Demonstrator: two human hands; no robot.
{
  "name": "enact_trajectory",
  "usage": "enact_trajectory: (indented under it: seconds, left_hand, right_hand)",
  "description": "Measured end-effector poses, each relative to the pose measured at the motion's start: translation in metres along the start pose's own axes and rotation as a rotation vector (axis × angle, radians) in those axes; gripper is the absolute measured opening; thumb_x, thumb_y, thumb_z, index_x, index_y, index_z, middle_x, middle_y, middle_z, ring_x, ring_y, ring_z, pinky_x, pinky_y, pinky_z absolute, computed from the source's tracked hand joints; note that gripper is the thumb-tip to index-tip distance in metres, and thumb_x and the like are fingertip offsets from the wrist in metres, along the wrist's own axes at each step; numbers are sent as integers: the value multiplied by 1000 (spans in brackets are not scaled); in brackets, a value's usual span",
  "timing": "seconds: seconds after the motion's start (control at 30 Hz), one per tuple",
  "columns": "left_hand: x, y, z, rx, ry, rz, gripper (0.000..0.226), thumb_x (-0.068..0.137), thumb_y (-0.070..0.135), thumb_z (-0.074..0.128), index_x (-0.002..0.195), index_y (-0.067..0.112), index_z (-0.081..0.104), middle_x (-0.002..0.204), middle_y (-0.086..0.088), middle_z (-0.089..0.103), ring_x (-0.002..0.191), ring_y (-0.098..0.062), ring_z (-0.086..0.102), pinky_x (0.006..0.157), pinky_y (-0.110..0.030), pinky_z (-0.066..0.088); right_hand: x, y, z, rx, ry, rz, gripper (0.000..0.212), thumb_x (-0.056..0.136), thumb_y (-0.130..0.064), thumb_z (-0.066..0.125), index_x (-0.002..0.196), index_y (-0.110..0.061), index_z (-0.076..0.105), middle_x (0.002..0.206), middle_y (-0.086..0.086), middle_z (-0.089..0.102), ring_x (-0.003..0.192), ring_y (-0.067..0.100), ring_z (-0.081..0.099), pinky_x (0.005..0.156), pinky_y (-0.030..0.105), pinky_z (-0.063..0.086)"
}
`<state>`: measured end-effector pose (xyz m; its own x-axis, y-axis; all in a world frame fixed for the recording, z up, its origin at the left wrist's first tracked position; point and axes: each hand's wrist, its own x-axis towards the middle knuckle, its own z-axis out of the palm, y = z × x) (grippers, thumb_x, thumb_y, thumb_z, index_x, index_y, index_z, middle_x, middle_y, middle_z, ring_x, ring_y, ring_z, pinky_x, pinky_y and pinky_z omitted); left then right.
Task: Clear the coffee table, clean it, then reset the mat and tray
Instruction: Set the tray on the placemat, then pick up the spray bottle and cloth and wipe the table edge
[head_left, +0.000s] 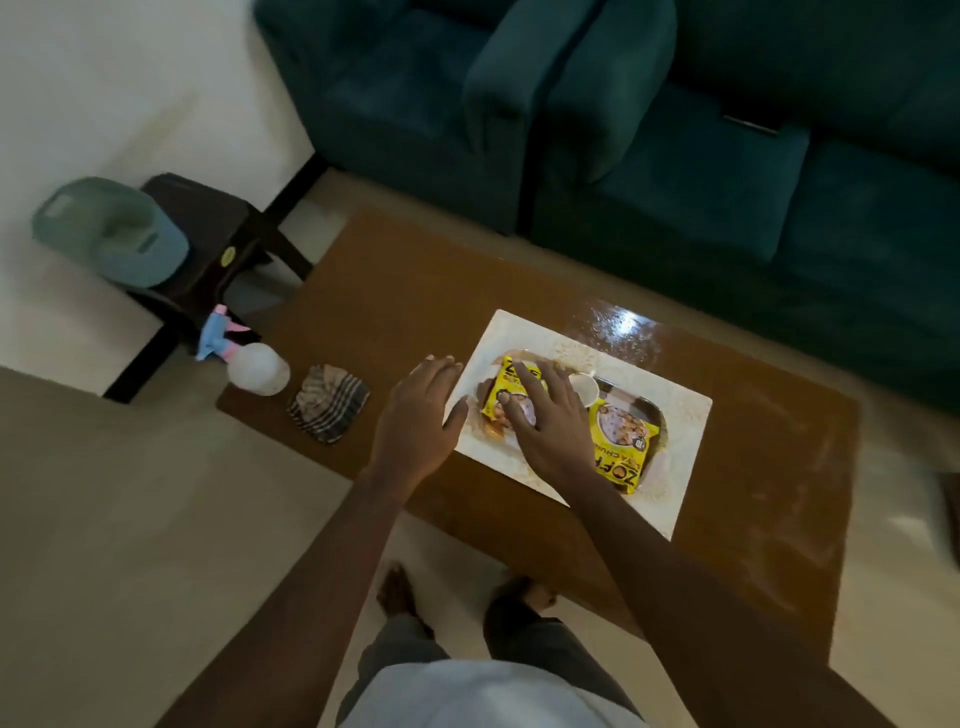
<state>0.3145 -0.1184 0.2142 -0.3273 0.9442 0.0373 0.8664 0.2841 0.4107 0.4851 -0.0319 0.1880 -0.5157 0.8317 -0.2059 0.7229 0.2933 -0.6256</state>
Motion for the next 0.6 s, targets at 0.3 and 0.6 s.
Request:
enact_trajectory:
  seconds: [0.3,0.6]
  left_hand:
    - [-58,-64,-83,-37,145,-83,49,98,36,50,141,14,46,148,-6,45,140,-23,37,111,-41,36]
    - [-124,-163,-172,9,225,-124,53,92,35,60,138,11,48,144,-9,47,135,-26,41,106,-44,43]
  right_hand:
    - [-20,-111,23,-59,-48,-214,54,102,-56,33,153,-44,23,165,-7,16,153,14,0,120,45,12]
    - [-44,-221,73,-71,-64,-298,58,101,-56,36,154,-42,19,166,-3,12,153,17,-2,123,49,10]
